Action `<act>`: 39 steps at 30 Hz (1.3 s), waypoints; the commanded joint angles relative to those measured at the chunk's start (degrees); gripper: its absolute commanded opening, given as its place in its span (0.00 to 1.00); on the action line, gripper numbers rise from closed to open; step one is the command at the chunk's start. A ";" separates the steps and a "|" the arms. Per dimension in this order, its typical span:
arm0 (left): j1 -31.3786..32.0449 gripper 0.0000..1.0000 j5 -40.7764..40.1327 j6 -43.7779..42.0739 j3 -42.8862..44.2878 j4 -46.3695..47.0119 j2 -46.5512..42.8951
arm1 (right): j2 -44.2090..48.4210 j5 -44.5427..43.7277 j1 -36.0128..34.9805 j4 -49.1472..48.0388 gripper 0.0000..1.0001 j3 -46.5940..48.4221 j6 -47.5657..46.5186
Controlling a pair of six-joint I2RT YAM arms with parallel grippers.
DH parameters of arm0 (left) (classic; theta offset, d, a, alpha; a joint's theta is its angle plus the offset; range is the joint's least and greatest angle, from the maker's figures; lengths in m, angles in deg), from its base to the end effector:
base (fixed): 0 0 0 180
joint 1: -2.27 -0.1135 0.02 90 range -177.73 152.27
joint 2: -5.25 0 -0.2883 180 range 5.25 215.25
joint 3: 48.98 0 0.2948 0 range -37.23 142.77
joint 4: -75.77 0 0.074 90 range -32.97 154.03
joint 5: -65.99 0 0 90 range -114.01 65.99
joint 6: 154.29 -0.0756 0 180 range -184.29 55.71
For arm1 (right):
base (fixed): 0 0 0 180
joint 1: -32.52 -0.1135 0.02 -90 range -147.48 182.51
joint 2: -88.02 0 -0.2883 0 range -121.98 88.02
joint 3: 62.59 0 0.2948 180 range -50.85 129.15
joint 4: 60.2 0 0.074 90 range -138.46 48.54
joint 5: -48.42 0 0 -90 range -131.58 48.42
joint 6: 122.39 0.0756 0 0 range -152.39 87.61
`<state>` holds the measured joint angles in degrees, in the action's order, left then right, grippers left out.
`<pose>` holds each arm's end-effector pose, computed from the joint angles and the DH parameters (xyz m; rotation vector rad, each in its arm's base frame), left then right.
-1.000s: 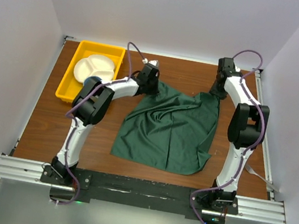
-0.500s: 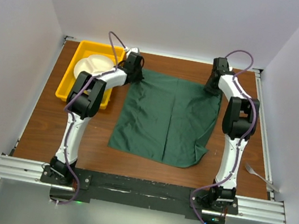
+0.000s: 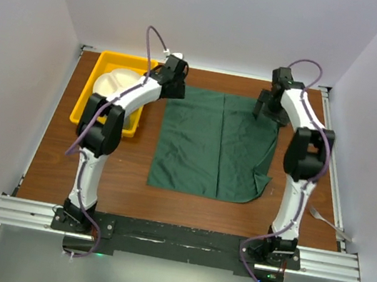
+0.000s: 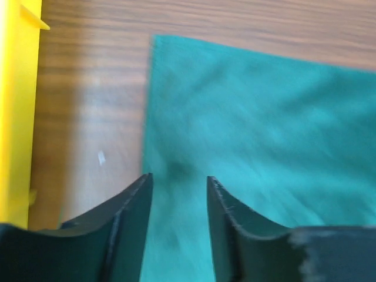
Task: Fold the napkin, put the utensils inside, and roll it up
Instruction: Flatten the napkin out
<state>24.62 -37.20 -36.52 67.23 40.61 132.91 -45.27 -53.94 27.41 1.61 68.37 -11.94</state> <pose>0.5490 -0.2071 0.1759 -0.2200 2.3516 -0.1505 0.5759 0.0352 0.1783 0.4193 2.6192 -0.1454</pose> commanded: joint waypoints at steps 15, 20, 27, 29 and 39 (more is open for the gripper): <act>12.72 0.62 28.40 -3.95 -48.90 -3.38 -52.32 | 44.27 5.60 -0.08 2.42 0.94 -60.14 5.04; 12.81 0.62 25.59 -4.13 -49.62 -6.46 -55.84 | 43.38 2.52 0.62 -2.07 0.72 -63.14 6.00; 12.72 0.61 24.88 -4.39 -48.66 -5.85 -56.73 | 48.90 -3.65 7.27 6.36 0.05 -66.38 21.54; 12.72 0.61 24.97 -4.13 -48.65 -5.06 -56.55 | 54.85 -1.70 8.79 5.92 0.00 -70.76 26.99; 12.63 0.61 22.95 -4.65 -48.48 -6.29 -56.99 | 66.84 -5.46 8.19 4.73 0.98 -68.95 20.31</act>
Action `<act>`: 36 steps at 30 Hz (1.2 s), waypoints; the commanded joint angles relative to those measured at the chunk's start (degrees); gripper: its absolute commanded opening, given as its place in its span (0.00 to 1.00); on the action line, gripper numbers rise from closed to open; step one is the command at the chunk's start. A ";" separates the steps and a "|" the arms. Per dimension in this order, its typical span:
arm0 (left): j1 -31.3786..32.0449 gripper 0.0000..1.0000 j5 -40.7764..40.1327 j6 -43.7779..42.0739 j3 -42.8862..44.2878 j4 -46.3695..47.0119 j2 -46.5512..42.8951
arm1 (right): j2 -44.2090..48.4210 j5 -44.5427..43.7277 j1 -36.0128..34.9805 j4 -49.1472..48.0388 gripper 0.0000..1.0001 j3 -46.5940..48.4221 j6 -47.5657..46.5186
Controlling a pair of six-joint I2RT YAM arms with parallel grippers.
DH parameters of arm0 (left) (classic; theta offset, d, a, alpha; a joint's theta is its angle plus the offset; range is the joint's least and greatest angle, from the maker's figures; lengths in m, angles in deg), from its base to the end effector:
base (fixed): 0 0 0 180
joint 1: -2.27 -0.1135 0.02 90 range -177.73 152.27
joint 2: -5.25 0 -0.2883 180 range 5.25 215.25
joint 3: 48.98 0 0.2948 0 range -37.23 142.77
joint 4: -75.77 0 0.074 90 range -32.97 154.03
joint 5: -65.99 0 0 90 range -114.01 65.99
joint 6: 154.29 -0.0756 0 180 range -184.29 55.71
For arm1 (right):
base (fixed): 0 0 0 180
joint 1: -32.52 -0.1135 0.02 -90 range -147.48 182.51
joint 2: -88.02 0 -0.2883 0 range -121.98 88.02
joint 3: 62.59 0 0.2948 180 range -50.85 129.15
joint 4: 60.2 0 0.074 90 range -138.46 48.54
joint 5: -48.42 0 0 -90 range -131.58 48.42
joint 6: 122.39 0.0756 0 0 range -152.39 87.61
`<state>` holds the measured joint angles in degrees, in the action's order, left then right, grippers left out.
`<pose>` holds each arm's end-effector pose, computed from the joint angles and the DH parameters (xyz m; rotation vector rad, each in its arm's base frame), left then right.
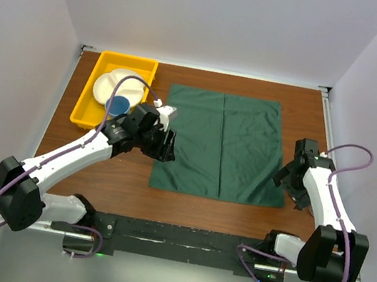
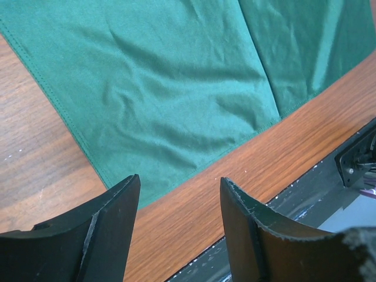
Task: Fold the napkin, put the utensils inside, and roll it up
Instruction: Flatten the napkin out, then fold the napkin
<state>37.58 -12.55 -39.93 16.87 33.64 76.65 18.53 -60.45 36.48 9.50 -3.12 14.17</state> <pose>0.2534 -0.1979 0.2487 0.3361 2.4860 -0.7009 0.2330 -0.0406 0.1890 1.2485 2.5467 -0.3464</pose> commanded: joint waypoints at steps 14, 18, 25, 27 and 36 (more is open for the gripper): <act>-2.26 0.83 -54.60 23.52 9.69 -28.74 -12.49 | -36.30 10.07 -61.07 -18.58 0.92 38.62 -26.88; -3.67 0.84 -59.71 27.92 10.75 -34.81 -18.21 | -47.03 11.93 -67.06 -17.18 0.75 49.20 -27.32; -3.76 0.82 -61.56 29.87 12.51 -38.08 -25.78 | -52.32 12.55 -69.97 -16.65 0.48 52.13 -26.26; -3.76 0.82 -61.30 29.61 12.34 -38.16 -26.75 | -51.54 12.55 -70.23 -17.35 0.47 50.89 -26.70; -3.76 0.82 -60.07 28.82 12.25 -38.69 -26.40 | -51.71 13.34 -71.38 -18.92 0.47 46.06 -27.84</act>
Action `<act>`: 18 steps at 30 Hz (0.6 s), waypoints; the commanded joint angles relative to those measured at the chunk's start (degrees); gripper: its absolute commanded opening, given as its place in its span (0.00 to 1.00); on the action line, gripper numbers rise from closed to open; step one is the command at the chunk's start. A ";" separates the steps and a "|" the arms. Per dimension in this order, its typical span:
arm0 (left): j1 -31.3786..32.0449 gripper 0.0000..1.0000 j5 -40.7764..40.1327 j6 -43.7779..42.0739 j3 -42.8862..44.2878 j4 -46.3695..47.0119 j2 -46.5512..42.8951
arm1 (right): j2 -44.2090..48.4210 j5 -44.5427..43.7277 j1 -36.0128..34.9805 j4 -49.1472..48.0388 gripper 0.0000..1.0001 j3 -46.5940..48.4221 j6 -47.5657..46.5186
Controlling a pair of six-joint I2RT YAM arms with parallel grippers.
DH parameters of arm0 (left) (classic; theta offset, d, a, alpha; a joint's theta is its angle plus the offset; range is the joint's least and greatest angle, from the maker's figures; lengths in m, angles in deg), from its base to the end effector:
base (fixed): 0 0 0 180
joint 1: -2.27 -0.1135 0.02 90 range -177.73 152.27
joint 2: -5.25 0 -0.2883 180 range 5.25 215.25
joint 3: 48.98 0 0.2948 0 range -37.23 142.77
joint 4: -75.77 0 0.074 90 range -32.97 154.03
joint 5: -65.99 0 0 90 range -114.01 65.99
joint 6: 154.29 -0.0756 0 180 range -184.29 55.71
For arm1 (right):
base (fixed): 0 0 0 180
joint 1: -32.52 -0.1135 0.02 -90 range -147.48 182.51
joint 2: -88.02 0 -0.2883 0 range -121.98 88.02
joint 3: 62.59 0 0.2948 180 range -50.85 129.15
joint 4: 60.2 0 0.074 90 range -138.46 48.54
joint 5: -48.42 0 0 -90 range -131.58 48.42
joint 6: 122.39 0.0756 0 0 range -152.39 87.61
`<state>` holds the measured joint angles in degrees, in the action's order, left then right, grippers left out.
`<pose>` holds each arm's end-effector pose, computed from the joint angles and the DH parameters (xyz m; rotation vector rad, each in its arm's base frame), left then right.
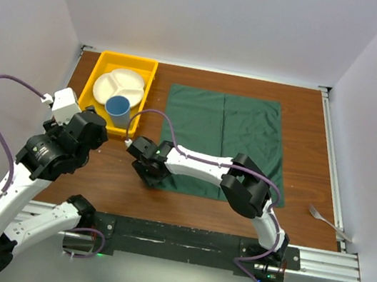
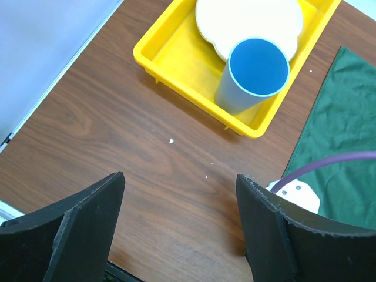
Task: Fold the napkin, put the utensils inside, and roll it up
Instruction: Fold the napkin
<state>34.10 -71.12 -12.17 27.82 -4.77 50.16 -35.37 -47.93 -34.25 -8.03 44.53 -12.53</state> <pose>0.1558 -0.0315 0.3786 -0.7041 1.9897 0.1494 0.2114 0.4713 0.1329 -1.0803 2.5638 0.2511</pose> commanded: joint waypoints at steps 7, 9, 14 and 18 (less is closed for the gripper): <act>-0.28 0.82 -1.05 -0.17 1.04 0.77 0.71 | 1.23 0.02 -1.44 -0.70 0.38 0.60 -1.66; -0.28 0.82 -0.88 -0.26 1.04 0.94 0.97 | 0.87 -0.94 -1.88 0.35 0.40 1.83 -1.93; -0.28 0.82 -0.70 -1.05 1.04 1.82 1.50 | 0.52 -2.79 -3.64 4.48 0.48 6.22 -2.19; -0.37 0.82 -1.23 -1.67 1.12 2.35 1.41 | 0.70 -2.18 -4.17 4.41 0.49 6.58 -1.93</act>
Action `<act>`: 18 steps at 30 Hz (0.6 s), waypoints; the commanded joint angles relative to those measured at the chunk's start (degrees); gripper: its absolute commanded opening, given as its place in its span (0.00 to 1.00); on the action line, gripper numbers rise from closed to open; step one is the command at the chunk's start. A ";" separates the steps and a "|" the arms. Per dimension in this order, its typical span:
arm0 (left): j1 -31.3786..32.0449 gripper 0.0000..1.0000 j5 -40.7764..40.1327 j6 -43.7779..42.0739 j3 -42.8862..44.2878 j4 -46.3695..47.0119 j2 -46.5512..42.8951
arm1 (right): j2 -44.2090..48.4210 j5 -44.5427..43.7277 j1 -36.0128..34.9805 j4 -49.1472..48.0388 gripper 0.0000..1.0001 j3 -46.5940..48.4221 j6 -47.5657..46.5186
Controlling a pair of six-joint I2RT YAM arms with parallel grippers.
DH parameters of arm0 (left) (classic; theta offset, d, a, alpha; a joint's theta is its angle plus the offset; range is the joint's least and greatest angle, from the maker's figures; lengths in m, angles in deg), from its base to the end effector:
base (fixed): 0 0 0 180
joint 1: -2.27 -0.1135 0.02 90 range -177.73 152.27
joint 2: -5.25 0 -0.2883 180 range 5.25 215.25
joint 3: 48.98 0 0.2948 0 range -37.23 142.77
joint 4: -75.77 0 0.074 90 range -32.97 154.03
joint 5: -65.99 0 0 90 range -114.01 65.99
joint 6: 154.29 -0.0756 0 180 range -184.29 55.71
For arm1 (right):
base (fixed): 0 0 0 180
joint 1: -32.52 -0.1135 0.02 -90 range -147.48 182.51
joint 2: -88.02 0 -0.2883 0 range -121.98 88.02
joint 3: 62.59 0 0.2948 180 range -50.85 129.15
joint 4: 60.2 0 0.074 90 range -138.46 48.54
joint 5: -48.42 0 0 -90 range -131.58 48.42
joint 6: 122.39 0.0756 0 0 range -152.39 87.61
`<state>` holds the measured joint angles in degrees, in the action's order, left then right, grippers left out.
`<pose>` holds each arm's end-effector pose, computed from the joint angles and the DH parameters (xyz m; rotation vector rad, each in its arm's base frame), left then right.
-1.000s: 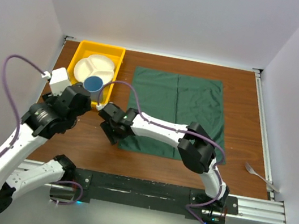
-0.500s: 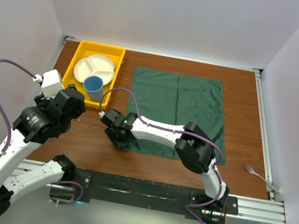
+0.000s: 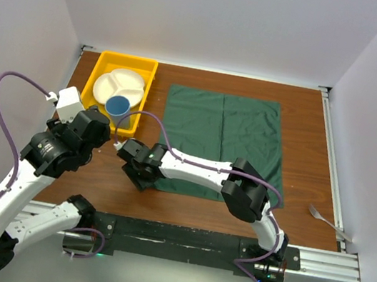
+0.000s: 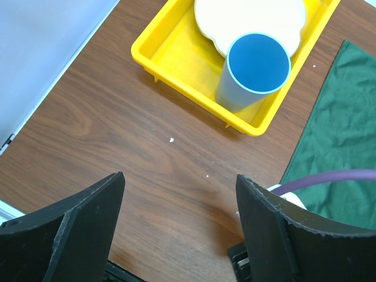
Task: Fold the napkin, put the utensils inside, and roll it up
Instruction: Fold the napkin
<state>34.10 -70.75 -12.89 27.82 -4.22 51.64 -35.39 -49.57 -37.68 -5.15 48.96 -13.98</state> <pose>0.1624 -0.0360 0.3757 -0.6853 2.0105 0.1648 0.1879 0.4910 0.1566 -1.1640 2.4875 0.2546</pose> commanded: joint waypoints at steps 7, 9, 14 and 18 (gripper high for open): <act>-0.28 0.82 -2.30 -1.47 1.30 1.80 -0.42 | -1.56 -0.70 -0.65 0.64 0.39 2.14 -0.22; -0.37 0.82 -2.65 -1.56 1.30 1.63 -0.60 | -1.91 -1.24 -0.73 0.55 0.40 2.14 -0.40; -0.28 0.81 -2.65 -1.56 1.04 1.63 -0.95 | -2.27 -1.68 -0.65 -0.15 0.42 0.48 -1.10; -0.28 0.81 -2.57 -1.56 1.12 1.63 -0.95 | -2.44 -2.56 -0.56 -1.29 0.44 -1.28 -1.80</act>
<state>34.10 -71.19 -14.05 27.82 -4.20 51.03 -38.04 -49.90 -38.33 -5.45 48.88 -14.33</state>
